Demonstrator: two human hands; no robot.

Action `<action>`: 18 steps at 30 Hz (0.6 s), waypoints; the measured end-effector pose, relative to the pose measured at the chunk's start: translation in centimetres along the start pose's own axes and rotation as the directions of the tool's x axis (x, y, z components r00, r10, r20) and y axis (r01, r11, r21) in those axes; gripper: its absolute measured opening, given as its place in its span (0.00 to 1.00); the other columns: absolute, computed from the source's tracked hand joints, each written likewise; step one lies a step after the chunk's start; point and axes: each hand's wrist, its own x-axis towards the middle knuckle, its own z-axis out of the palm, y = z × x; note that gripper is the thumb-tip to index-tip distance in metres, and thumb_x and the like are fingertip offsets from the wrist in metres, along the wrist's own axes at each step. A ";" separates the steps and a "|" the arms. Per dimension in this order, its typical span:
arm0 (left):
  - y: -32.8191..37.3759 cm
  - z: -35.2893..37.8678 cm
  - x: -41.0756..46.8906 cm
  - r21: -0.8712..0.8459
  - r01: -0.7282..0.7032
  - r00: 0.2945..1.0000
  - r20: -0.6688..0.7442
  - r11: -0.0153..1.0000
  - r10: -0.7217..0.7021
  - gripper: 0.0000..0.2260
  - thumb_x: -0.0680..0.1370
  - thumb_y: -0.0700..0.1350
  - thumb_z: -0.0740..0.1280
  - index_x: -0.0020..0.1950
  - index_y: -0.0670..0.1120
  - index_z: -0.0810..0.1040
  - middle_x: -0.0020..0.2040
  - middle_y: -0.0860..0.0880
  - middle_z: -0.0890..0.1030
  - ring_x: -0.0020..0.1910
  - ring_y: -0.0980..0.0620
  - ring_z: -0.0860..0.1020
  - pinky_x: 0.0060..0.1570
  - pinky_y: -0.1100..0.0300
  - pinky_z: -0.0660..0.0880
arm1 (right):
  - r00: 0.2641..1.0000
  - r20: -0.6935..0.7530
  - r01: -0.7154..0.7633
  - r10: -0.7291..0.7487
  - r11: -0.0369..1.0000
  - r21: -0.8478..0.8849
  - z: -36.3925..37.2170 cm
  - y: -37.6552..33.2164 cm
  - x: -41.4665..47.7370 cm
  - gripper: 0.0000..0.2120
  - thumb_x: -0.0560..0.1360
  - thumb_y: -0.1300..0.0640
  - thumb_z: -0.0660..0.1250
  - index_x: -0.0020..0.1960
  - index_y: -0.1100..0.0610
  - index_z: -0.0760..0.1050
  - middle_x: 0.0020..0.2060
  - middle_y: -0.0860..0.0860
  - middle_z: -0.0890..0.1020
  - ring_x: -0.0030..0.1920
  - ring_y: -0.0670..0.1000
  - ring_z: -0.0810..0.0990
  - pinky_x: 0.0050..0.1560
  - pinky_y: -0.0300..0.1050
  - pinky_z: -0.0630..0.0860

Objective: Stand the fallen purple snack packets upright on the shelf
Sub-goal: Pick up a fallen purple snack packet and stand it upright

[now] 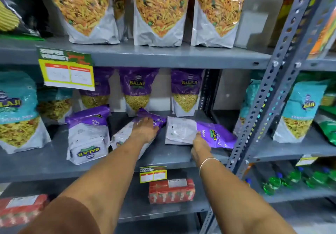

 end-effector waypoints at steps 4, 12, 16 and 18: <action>3.8 -0.2 3.3 -0.037 0.008 0.999 0.049 0.999 -0.006 0.23 0.80 0.52 0.53 0.71 0.41 0.64 0.73 0.41 0.66 0.71 0.41 0.66 0.69 0.49 0.63 | 0.989 0.146 0.025 -0.037 0.996 0.085 -0.2 -0.3 4.0 0.28 0.78 0.45 0.52 0.70 0.62 0.65 0.69 0.58 0.71 0.68 0.57 0.72 0.65 0.47 0.70; 8.2 1.7 9.1 -0.021 0.033 0.940 0.340 0.999 -0.024 0.24 0.80 0.55 0.53 0.67 0.40 0.70 0.68 0.39 0.73 0.67 0.41 0.72 0.66 0.52 0.66 | 0.943 0.333 -0.013 -0.011 0.997 0.070 -1.2 -1.2 9.9 0.20 0.72 0.39 0.60 0.57 0.50 0.72 0.63 0.56 0.76 0.57 0.54 0.77 0.64 0.51 0.74; 8.3 2.3 10.9 0.013 0.082 0.920 0.384 0.997 -0.081 0.30 0.78 0.61 0.52 0.73 0.44 0.64 0.74 0.43 0.66 0.73 0.43 0.64 0.72 0.51 0.59 | 0.956 0.279 -0.144 0.092 0.975 0.169 -1.1 -2.5 11.7 0.16 0.67 0.41 0.69 0.47 0.52 0.76 0.42 0.50 0.81 0.38 0.51 0.79 0.39 0.46 0.78; 7.6 2.5 11.9 -0.041 0.101 0.884 0.463 0.994 -0.071 0.33 0.75 0.65 0.55 0.73 0.45 0.65 0.74 0.45 0.67 0.72 0.44 0.66 0.71 0.53 0.61 | 0.947 0.290 -0.212 0.137 0.946 0.244 -0.6 -3.3 11.7 0.13 0.69 0.46 0.70 0.45 0.54 0.76 0.40 0.52 0.81 0.34 0.52 0.78 0.34 0.43 0.74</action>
